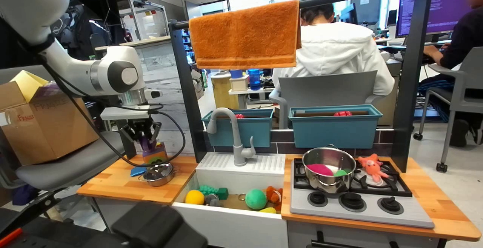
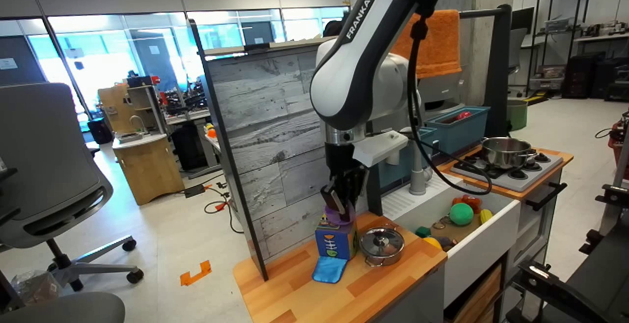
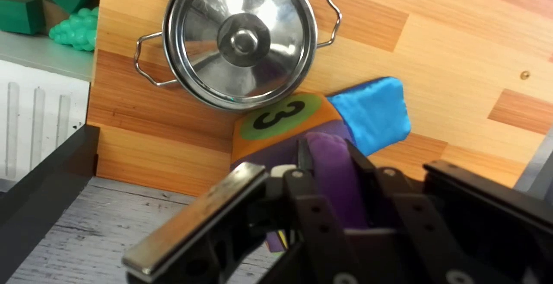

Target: Put the purple plush toy on top of the square toy.

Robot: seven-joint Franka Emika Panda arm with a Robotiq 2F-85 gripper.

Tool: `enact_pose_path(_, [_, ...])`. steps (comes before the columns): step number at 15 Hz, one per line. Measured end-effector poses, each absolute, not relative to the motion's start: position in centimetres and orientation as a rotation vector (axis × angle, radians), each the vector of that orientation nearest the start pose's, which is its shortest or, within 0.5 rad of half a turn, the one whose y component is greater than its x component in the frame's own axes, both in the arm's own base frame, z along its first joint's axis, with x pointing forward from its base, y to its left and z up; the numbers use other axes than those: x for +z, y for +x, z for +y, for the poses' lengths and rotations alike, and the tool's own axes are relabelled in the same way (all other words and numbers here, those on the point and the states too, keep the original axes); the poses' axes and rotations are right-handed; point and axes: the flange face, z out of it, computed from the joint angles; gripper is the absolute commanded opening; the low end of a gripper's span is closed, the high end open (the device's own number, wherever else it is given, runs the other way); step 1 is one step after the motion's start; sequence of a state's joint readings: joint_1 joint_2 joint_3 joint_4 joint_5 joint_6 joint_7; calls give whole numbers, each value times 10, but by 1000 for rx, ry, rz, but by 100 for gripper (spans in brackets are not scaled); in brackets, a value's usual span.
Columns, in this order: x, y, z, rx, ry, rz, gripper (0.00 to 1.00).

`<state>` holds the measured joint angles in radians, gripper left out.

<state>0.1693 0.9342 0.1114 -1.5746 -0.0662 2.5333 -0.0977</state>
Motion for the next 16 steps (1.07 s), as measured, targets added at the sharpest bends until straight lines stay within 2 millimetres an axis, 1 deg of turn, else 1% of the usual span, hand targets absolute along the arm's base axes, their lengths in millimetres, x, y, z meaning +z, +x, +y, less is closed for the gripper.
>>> enact_pose_path(10, [100,677,168,-81,-3058,-581,5])
enact_pose_path(16, [101,684,167,-66,-3063,-587,5])
